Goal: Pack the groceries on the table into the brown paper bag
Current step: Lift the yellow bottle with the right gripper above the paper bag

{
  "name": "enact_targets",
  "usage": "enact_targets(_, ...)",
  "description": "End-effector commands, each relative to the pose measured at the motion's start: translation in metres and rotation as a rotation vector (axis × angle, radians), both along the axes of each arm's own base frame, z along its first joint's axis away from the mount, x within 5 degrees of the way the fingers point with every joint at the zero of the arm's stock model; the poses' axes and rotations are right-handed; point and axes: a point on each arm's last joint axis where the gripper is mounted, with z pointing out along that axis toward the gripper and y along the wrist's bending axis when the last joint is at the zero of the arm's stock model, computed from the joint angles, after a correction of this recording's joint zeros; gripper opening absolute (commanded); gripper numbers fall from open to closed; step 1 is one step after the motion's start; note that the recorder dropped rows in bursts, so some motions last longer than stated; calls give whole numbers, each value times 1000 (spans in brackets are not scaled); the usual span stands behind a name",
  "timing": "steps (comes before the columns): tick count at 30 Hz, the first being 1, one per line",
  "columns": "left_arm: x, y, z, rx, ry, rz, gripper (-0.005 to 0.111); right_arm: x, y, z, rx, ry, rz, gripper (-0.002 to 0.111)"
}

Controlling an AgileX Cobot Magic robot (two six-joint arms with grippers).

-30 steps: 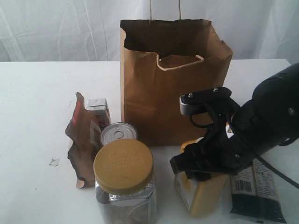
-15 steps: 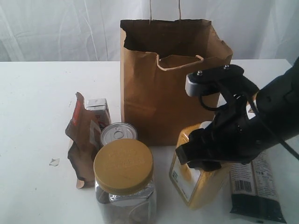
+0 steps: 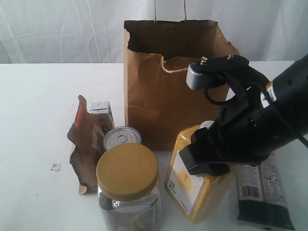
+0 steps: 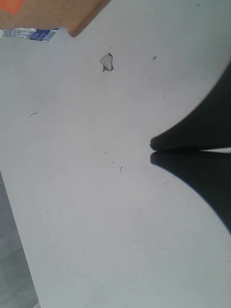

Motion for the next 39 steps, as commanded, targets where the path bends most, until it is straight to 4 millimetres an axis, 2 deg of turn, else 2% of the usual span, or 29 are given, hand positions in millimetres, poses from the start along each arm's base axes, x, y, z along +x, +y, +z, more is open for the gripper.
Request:
enact_targets(1, 0, 0, -1, -3, -2, 4, 0, -6, -3, 38, 69, -56, 18, 0)
enact_targets(7, 0, 0, -1, -3, -2, 4, 0, -9, -4, 83, 155, -158, 28, 0)
enact_targets(16, 0, 0, -1, -3, -2, 4, 0, -19, 0, 132, 291, -233, 123, 0)
enact_targets(21, 0, 0, -1, -3, -2, 4, 0, -16, 1, 161, 367, -379, 127, 0)
enact_targets(27, 0, 0, -1, -3, -2, 4, 0, 4, 12, 188, 454, -530, 95, 0)
enact_targets(34, 0, 0, -1, -3, -2, 4, 0, 43, 34, 198, 507, -684, 44, 0)
enact_targets(39, 0, 0, -1, -3, -2, 4, 0, 67, 41, 194, 478, -808, 5, 0)
